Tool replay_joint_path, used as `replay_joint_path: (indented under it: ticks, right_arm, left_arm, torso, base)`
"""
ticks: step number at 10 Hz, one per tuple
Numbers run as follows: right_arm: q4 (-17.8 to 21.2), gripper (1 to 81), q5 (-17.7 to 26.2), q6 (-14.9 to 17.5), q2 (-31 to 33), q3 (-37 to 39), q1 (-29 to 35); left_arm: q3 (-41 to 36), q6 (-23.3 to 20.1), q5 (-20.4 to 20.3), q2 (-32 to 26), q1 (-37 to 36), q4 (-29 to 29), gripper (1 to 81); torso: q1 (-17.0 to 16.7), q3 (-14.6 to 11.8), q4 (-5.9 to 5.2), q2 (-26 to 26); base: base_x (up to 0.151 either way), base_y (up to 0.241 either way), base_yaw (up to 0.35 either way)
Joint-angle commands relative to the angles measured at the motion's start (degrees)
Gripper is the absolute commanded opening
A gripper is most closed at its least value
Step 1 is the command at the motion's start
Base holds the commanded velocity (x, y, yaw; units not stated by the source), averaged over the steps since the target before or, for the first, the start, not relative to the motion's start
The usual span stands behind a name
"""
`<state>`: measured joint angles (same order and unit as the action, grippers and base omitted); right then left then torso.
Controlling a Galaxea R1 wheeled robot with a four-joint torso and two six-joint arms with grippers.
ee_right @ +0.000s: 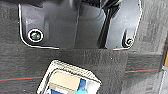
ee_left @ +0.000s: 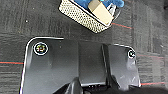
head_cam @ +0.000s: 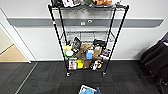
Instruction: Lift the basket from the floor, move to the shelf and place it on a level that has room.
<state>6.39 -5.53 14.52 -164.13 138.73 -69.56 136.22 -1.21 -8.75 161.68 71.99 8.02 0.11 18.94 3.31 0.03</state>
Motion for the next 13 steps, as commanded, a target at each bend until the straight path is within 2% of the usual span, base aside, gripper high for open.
replay_joint_path:
  ticks: [1,3,5,6,8,9,10,11,13]
  right_arm:
    - [0.4,81.1,3.1,-0.2,-0.4,0.7,2.1]
    - [0.4,81.1,3.1,-0.2,-0.4,1.3,1.8]
    - [0.4,81.1,3.1,-0.2,-0.3,1.3,2.0]
    - [0.5,81.1,3.1,-0.2,-0.3,1.3,2.1]
    - [0.6,81.1,3.1,-0.5,-0.3,1.0,2.4]
    - [0.8,81.1,3.1,-1.1,-0.4,0.9,2.4]
    - [0.7,81.1,3.1,-1.5,-0.5,0.8,2.4]
    - [0.7,81.1,3.1,-1.9,-0.6,1.0,2.4]
    - [0.7,81.1,3.1,-2.4,-0.4,1.0,2.4]
  left_arm:
    - [0.5,0.4,3.0,-1.5,-2.3,1.3,81.1]
    - [0.5,0.4,3.1,-2.0,-4.6,2.7,81.1]
    - [0.5,0.6,4.4,-2.4,-7.4,4.9,81.1]
    - [0.5,0.6,7.1,-2.7,-8.6,5.0,81.1]
    - [0.6,0.6,8.0,-3.1,-9.6,5.3,81.1]
    - [0.5,0.6,8.4,-3.7,-10.4,6.1,81.1]
    - [0.5,0.7,9.0,-3.8,-11.4,6.5,81.1]
    - [0.6,0.6,10.2,-4.1,-12.6,7.2,81.1]
    - [0.5,0.6,12.4,-4.0,-14.7,8.2,81.1]
  torso:
    - [3.7,0.0,0.00,-5.7]
    - [3.8,0.0,0.00,-5.9]
    - [5.3,5.4,0.00,-8.4]
    - [6.3,6.0,0.00,-10.0]
    - [8.4,9.1,0.00,-13.4]
    - [9.7,8.8,0.00,-15.3]
    - [10.9,7.2,0.00,-17.2]
    - [11.9,8.7,0.00,-18.8]
    - [13.9,9.5,0.00,-21.8]
  base:
    - [0.000,0.000,0.000]
    - [0.000,0.000,0.000]
    - [0.000,0.000,0.000]
    - [0.000,0.000,0.000]
    - [0.000,0.000,0.000]
    - [0.000,0.000,0.000]
    - [0.000,0.000,0.000]
    - [0.000,0.000,0.000]
    - [0.000,0.000,0.000]
